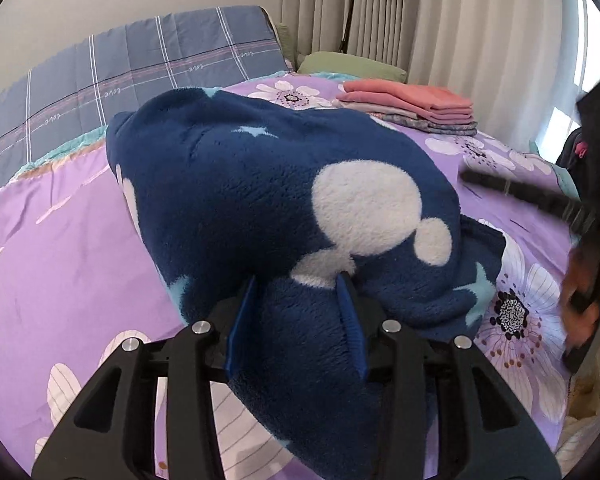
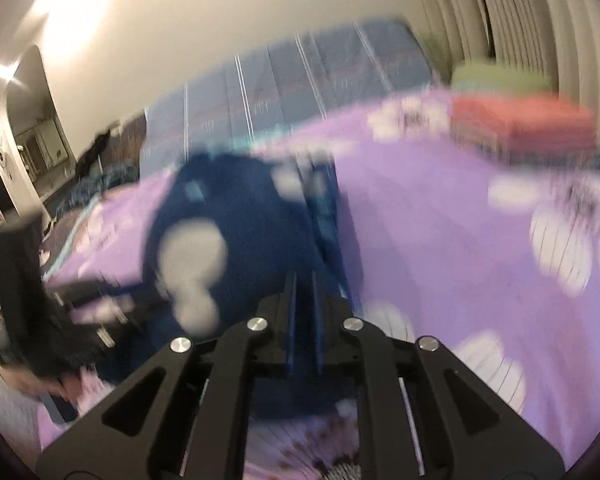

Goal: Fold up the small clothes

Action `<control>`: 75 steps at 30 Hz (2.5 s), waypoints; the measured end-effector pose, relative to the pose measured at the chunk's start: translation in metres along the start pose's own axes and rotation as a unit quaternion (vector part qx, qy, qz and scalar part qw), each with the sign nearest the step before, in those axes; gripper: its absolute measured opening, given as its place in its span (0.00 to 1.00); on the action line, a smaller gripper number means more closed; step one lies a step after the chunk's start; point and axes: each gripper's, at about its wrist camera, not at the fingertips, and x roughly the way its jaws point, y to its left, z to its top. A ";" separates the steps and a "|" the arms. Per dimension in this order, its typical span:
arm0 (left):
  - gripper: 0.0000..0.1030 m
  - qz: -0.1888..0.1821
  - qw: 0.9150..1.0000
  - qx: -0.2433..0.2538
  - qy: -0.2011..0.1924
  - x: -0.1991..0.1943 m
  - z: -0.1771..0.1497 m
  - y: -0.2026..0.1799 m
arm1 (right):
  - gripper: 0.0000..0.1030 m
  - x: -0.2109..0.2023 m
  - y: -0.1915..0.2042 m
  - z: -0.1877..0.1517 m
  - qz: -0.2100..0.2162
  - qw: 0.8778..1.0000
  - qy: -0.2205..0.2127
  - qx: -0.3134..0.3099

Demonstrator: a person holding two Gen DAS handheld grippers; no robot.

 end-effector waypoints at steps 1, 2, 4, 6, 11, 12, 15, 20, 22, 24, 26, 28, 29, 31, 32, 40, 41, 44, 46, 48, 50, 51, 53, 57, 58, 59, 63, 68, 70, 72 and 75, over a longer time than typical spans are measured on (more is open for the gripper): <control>0.41 0.003 1.000 0.002 0.000 0.001 0.000 -0.001 | 0.09 -0.003 0.007 0.010 0.011 1.000 -0.009 -0.013; 0.41 0.006 1.000 0.003 0.001 0.001 0.001 -0.003 | 0.09 -0.004 0.015 0.018 0.028 0.999 -0.015 -0.026; 0.41 0.012 1.000 0.006 0.002 0.002 0.002 -0.006 | 0.18 0.001 0.031 0.030 0.057 0.997 -0.016 -0.051; 0.41 0.013 1.000 0.004 -0.001 0.002 0.002 -0.007 | 0.31 0.021 0.041 0.031 0.040 0.997 0.008 -0.070; 0.42 0.015 1.000 0.010 -0.013 0.000 0.001 -0.010 | 0.36 0.087 0.038 0.000 -0.029 0.987 0.086 -0.130; 0.41 0.016 1.000 0.011 -0.015 -0.004 0.005 -0.011 | 0.37 0.083 0.037 0.004 -0.029 0.989 0.092 -0.111; 0.40 -0.008 0.999 0.013 -0.039 -0.023 0.023 -0.005 | 0.37 0.081 0.035 0.005 -0.028 0.990 0.090 -0.109; 0.38 0.022 0.997 0.010 -0.076 -0.014 0.079 0.027 | 0.38 0.078 0.035 0.001 -0.019 0.991 0.078 -0.109; 0.38 0.046 0.998 -0.006 -0.051 0.018 0.092 0.046 | 0.38 0.078 0.036 -0.001 -0.021 0.991 0.076 -0.110; 0.39 0.082 0.996 -0.018 0.012 0.080 0.085 0.076 | 0.38 0.077 0.037 -0.003 -0.022 0.991 0.075 -0.112; 0.38 0.054 0.997 -0.062 0.011 0.106 0.073 0.098 | 0.38 0.078 0.038 0.000 -0.011 0.991 0.075 -0.112; 0.38 0.057 0.996 -0.069 0.006 0.105 0.074 0.097 | 0.38 0.081 0.041 0.001 -0.019 0.990 0.077 -0.114; 0.38 0.070 0.996 -0.055 0.006 0.103 0.075 0.091 | 0.38 0.080 0.041 0.001 -0.019 0.990 0.080 -0.113; 0.38 0.073 0.996 -0.055 0.010 0.099 0.075 0.090 | 0.38 0.080 0.041 -0.001 -0.014 0.990 0.075 -0.122; 0.38 0.072 0.996 -0.054 0.011 0.095 0.077 0.089 | 0.38 0.080 0.040 -0.001 -0.011 0.989 0.073 -0.129; 0.36 0.067 0.994 -0.078 -0.023 0.072 0.111 0.112 | 0.38 0.077 0.036 -0.002 -0.003 0.990 0.072 -0.122; 0.36 0.095 0.993 -0.070 -0.013 0.082 0.111 0.115 | 0.38 0.078 0.037 -0.002 -0.004 0.990 0.072 -0.122; 0.47 0.127 0.991 -0.037 0.016 0.124 0.097 0.122 | 0.38 0.079 0.038 -0.002 -0.007 0.990 0.069 -0.124; 0.47 0.111 0.990 -0.090 0.007 0.129 0.096 0.132 | 0.38 0.080 0.039 -0.002 -0.010 0.991 0.068 -0.116; 0.48 0.120 0.990 -0.076 0.009 0.129 0.097 0.128 | 0.38 0.079 0.039 -0.003 -0.009 0.991 0.068 -0.114; 0.48 0.116 0.991 -0.071 0.017 0.123 0.099 0.129 | 0.38 0.078 0.039 -0.002 -0.007 0.991 0.068 -0.117; 0.48 0.116 0.991 -0.070 0.020 0.118 0.100 0.129 | 0.38 0.077 0.040 -0.002 -0.007 0.990 0.069 -0.121; 0.49 0.115 0.990 -0.078 0.017 0.105 0.106 0.128 | 0.38 0.076 0.041 -0.003 -0.008 0.990 0.069 -0.124; 0.49 0.069 0.993 -0.094 -0.027 0.058 0.116 0.116 | 0.38 0.077 0.037 -0.003 -0.004 0.990 0.069 -0.123; 0.51 0.054 0.994 -0.087 -0.034 0.052 0.114 0.108 | 0.38 0.077 0.036 -0.002 -0.001 0.990 0.070 -0.121; 0.52 0.041 0.996 -0.070 -0.031 0.048 0.109 0.098 | 0.38 0.077 0.036 -0.002 0.002 0.990 0.071 -0.121; 0.57 0.097 0.995 0.021 0.012 0.082 0.074 0.063 | 0.38 0.069 0.028 0.017 0.043 0.990 0.088 -0.103; 0.57 0.088 0.996 -0.006 0.020 0.090 0.077 0.067 | 0.35 0.059 0.027 0.072 0.023 0.993 0.059 -0.100; 0.57 0.096 0.995 0.001 0.030 0.092 0.080 0.064 | 0.22 0.077 0.024 0.092 0.044 0.992 0.075 -0.087; 0.57 0.095 0.995 -0.001 0.030 0.091 0.081 0.066 | 0.17 0.106 0.016 0.101 0.065 0.990 0.109 -0.057; 0.57 0.090 0.996 -0.013 0.021 0.093 0.077 0.070 | 0.07 0.173 -0.002 0.082 0.003 0.981 0.187 -0.045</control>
